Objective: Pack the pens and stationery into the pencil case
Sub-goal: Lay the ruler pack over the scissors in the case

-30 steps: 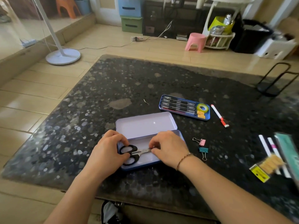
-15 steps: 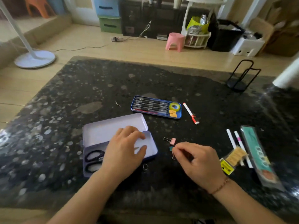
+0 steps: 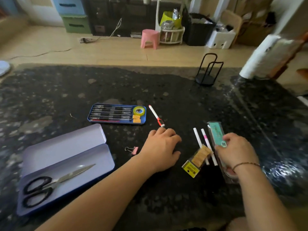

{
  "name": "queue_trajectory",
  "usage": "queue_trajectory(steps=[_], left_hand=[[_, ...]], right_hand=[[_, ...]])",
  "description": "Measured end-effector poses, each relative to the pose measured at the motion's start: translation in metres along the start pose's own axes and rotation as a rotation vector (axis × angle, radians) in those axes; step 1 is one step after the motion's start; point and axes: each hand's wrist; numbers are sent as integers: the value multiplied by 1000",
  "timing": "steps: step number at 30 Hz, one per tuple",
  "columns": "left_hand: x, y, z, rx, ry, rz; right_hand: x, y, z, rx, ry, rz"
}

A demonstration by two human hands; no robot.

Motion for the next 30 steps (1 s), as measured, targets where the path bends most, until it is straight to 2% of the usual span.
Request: queue_trajectory(steps=[4, 8, 13, 16, 19, 22, 24, 27, 30], left_hand=[[8, 18, -16, 41, -46, 18], [12, 28, -15, 71, 4, 67], [-2, 23, -9, 30, 94, 120], [-20, 10, 1, -7, 175, 110], [-43, 1, 19, 3, 315, -7], [-59, -12, 50, -14, 421, -229], [-62, -32, 76, -45, 403, -293], [-58, -65, 120, -77, 343, -167], [-53, -92, 164, -180, 347, 31]], right_hand=[[5, 12, -8, 147, -156, 29], [8, 10, -12, 184, -182, -86], [-5, 17, -11, 171, -89, -170], [-21, 9, 1, 133, 79, -240], [-29, -30, 28, -116, 220, -255], [-19, -71, 64, -492, 138, -181], [-7, -85, 78, -687, 8, -213], [12, -97, 95, -868, -218, -296], [31, -108, 109, -1021, -209, -155]])
Point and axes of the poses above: each hand's wrist, its own z-axis away from the middle knuckle, its own x-axis out of the palm, y = z × x, and after that the axes turned 5 degrees about -z, right-handed
